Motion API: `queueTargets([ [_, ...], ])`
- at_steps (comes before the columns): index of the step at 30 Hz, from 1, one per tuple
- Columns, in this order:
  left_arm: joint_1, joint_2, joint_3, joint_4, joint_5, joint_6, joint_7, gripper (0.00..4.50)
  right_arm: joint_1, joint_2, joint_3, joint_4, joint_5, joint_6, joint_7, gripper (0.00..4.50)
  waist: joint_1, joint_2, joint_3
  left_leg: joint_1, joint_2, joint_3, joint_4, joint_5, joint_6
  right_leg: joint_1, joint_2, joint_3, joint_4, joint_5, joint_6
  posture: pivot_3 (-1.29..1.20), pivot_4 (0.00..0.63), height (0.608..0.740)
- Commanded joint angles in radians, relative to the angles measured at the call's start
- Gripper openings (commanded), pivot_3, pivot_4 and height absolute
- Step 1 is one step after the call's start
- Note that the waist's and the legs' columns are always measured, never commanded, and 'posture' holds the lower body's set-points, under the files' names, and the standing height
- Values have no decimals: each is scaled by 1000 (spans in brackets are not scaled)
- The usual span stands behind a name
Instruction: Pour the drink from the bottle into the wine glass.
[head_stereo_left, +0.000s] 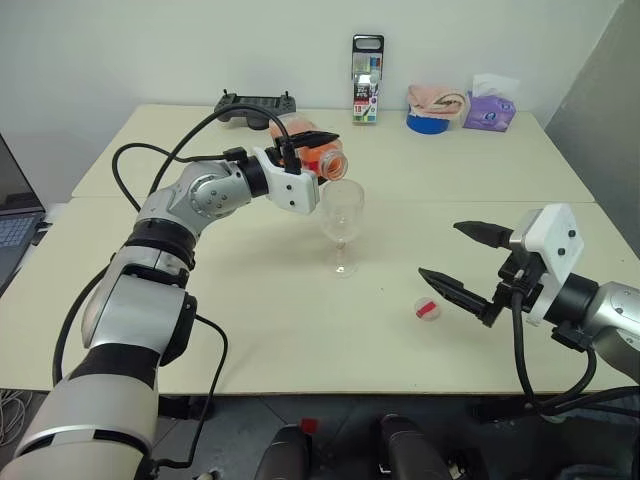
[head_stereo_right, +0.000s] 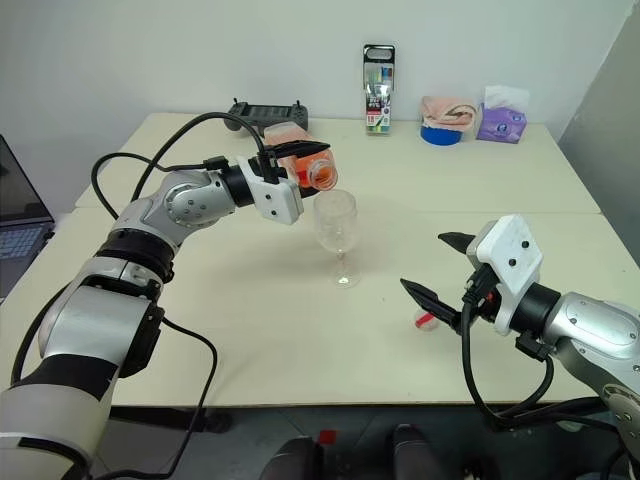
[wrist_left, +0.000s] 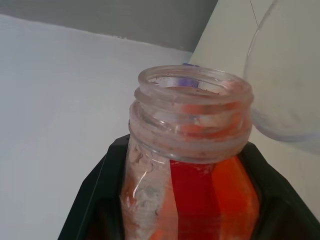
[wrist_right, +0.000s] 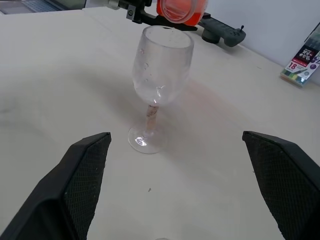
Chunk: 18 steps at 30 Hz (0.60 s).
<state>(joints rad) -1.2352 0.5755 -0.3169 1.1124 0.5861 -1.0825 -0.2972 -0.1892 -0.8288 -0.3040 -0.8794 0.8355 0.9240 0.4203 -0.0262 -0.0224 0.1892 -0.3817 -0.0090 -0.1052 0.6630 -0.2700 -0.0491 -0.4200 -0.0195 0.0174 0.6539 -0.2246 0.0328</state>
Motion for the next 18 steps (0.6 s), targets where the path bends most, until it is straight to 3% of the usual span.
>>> queueTargets([
  [1, -52, 23, -9, -26, 20, -17, 57, 2135, -22, -14, 1, -2, -15, -23, -9, 4500, 0, 0, 0, 0, 0, 0, 0, 0, 0, 0, 0, 0, 1, 0, 0, 0, 150, 740],
  [18, -92, 39, -52, 2, 60, -4, 87, 2135, -82, -2, 24, 48, 33, 77, -87, 4500, 0, 0, 0, 1, 0, 0, 1, 0, 0, -1, 0, 0, 5, 0, 0, 0, 150, 740],
])
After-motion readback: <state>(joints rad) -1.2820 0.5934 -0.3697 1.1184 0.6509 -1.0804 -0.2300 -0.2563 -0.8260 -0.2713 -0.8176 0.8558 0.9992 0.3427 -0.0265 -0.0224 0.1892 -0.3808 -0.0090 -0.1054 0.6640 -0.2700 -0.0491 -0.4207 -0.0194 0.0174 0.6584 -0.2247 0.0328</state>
